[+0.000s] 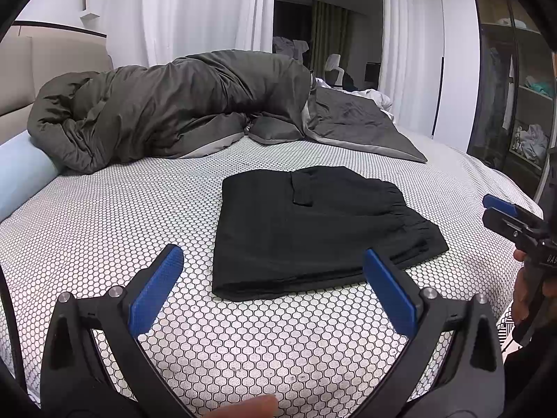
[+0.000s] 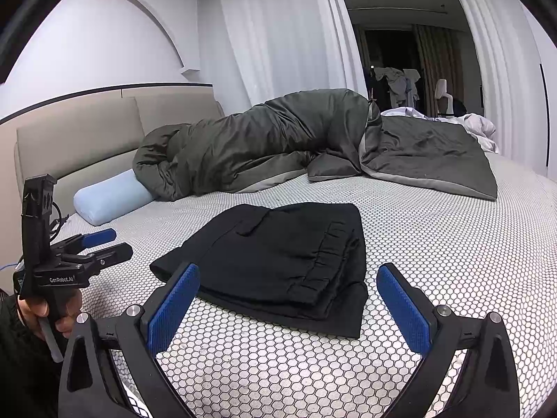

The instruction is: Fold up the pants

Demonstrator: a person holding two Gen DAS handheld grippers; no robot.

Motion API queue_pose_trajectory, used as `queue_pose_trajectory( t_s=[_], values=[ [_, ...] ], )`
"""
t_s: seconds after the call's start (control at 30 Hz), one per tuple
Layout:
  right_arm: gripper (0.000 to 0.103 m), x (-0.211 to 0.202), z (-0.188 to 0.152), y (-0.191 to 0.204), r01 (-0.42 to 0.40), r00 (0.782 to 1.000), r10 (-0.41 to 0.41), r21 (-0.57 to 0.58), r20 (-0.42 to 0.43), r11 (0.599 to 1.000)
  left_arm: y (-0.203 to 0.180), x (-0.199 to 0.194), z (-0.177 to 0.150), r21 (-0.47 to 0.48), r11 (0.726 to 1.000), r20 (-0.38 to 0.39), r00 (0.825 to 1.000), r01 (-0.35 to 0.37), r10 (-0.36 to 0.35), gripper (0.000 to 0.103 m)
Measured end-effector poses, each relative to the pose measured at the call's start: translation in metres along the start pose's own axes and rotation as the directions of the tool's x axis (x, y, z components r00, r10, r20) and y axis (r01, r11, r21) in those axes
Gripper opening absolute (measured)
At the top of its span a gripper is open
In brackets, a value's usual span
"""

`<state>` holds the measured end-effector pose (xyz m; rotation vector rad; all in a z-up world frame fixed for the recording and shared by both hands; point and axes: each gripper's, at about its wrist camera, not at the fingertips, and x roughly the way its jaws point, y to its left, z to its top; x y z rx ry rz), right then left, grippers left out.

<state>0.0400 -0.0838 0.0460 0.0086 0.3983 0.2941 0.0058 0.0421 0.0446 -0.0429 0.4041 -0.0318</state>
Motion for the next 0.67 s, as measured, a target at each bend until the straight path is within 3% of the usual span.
queue_pose_trajectory(
  t_s=[0.67],
  values=[
    [0.103,0.0009,-0.0007,0.0016,0.0,1.0,0.0,-0.005,-0.008,1.0,-0.0004,-0.0008,0.0008,0.003,1.0,0.004,1.0,0.003,-0.003,0.102]
  ],
)
